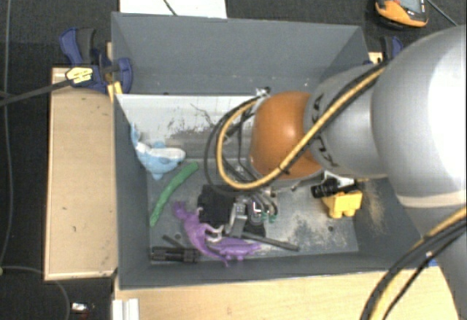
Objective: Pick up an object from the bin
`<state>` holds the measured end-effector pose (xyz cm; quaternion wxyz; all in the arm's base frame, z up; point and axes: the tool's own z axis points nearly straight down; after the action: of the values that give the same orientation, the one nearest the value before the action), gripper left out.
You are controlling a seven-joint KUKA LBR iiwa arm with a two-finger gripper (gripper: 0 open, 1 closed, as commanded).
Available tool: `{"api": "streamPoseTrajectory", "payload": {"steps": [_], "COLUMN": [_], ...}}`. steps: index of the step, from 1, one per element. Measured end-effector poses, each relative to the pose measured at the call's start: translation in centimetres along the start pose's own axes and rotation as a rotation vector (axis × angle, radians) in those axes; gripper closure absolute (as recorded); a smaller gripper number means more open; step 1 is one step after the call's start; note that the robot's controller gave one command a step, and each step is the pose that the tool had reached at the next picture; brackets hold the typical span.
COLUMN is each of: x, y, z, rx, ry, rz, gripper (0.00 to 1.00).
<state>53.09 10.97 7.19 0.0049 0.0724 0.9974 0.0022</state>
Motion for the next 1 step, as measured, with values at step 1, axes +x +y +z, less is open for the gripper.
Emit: {"api": "streamPoseTrajectory", "payload": {"steps": [1], "x": [-1.32], "y": [-0.05], "z": [0.05], "rx": [0.002], "ry": [0.003], "rz": [0.120], "gripper": [0.00]}}
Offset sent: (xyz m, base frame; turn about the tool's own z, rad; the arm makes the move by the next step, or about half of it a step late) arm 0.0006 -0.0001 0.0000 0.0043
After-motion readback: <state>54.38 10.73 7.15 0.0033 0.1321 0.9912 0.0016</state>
